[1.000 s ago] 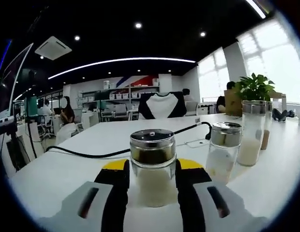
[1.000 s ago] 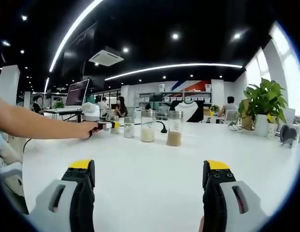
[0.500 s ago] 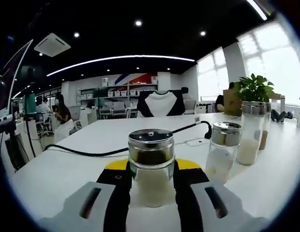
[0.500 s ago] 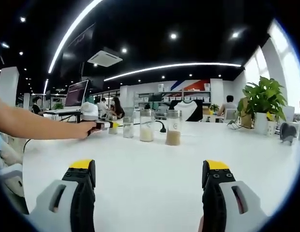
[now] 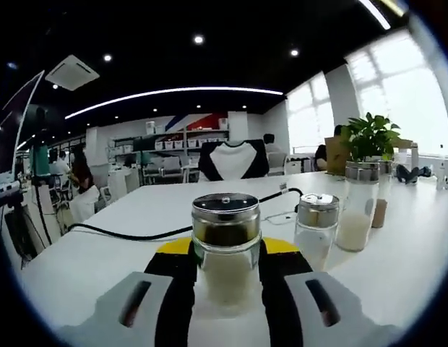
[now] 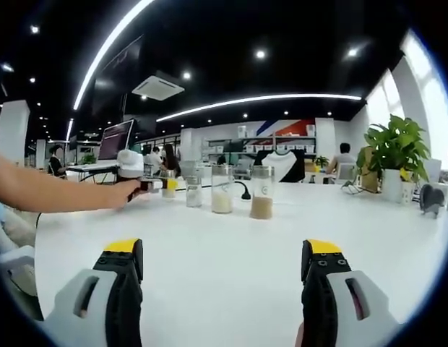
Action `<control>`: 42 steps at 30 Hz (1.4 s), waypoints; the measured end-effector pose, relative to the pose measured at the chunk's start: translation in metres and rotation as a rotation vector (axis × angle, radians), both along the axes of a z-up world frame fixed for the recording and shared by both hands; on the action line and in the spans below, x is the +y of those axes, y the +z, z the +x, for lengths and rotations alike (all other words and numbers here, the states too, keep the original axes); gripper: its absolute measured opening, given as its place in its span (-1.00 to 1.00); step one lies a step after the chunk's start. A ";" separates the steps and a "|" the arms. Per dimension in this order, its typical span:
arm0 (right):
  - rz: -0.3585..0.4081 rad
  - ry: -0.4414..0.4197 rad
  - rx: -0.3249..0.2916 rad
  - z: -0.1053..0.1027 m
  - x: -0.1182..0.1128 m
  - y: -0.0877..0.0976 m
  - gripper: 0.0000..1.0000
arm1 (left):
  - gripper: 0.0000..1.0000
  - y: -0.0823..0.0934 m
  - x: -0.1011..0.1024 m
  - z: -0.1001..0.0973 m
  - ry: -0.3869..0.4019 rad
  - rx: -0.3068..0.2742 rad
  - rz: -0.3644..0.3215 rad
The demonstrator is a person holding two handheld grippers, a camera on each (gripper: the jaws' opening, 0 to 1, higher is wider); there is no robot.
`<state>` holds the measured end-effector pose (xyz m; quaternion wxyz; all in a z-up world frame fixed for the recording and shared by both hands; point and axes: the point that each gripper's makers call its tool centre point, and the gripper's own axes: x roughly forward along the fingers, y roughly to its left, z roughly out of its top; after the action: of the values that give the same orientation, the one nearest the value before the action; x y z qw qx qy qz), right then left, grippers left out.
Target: Rotate the seasoning bottle until the label or dispensing opening points toward the visible target arrow and the bottle remains upright within the marked orientation range
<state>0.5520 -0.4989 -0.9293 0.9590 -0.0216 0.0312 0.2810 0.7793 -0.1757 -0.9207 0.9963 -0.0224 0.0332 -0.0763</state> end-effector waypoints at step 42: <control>0.038 0.252 -0.080 -0.004 0.073 0.037 0.05 | -0.30 0.016 -0.125 -0.148 -0.446 0.003 0.107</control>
<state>0.5483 -0.4262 -0.8918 0.9167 -0.0181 -0.0153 0.3988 0.6312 -0.3003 -0.9043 0.9545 0.0383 0.0426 -0.2925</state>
